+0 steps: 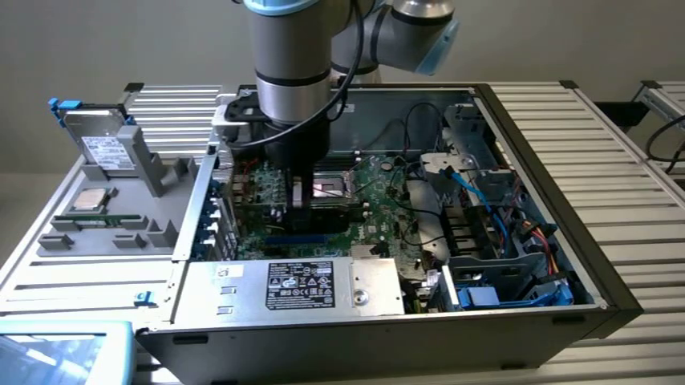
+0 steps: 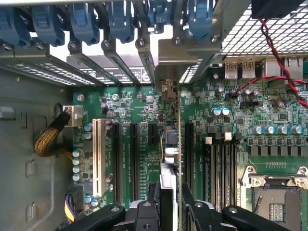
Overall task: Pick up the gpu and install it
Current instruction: 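Insert the gpu into the slot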
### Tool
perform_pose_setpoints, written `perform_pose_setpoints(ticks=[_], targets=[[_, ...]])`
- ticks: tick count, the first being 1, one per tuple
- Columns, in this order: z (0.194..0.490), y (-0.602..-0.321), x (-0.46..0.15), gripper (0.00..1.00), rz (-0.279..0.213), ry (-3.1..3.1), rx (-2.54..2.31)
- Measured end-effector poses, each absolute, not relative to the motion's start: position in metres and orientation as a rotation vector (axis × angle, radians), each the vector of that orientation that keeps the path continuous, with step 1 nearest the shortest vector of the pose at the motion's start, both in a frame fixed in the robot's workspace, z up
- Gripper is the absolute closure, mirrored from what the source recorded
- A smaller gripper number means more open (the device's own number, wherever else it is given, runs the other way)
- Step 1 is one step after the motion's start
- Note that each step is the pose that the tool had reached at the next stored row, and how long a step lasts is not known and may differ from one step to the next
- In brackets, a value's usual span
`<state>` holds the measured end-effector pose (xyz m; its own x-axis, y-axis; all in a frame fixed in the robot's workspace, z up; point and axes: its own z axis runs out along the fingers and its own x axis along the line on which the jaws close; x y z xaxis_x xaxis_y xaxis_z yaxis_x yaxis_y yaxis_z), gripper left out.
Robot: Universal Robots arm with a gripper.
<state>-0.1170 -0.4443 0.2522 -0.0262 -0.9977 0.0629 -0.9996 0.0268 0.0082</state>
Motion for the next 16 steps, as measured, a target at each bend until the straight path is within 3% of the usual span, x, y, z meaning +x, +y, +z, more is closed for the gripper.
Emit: perform_pose_setpoints(ticks=[16], targets=[[0.2500,-0.4468,-0.1232,0.72,0.044,-2.214,2.156]])
